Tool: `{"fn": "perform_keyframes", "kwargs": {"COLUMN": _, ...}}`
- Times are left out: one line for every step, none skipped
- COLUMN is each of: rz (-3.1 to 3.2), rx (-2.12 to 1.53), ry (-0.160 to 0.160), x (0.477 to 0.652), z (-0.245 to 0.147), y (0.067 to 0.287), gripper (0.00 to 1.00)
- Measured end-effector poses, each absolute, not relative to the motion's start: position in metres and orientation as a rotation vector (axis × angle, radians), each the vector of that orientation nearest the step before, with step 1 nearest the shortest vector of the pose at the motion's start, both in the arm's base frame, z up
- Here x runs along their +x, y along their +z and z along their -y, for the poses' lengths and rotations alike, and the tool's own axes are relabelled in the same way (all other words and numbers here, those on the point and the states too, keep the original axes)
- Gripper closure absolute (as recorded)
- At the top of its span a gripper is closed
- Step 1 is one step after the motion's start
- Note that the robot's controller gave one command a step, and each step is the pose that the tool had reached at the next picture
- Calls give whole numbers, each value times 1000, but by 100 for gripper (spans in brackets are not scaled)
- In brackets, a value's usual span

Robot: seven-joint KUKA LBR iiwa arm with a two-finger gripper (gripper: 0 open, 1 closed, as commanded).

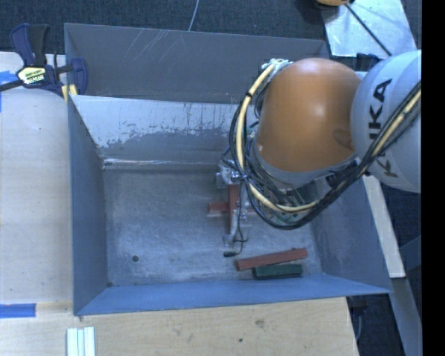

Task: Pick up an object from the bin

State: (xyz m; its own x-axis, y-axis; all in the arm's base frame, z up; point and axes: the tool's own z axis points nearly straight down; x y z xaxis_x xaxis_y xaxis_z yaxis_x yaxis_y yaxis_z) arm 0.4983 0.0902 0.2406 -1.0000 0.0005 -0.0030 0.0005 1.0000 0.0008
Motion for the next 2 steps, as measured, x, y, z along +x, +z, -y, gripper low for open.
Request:
{"fn": "perform_keyframes", "kwargs": {"rz": -3131, "rx": 137, "ry": 3, "x": 509, "z": -55, "y": 201, "gripper": 0}}
{"fn": "perform_keyframes", "kwargs": {"rz": -3129, "rx": 67, "ry": 0, "x": 562, "z": -41, "y": 138, "gripper": 0}}
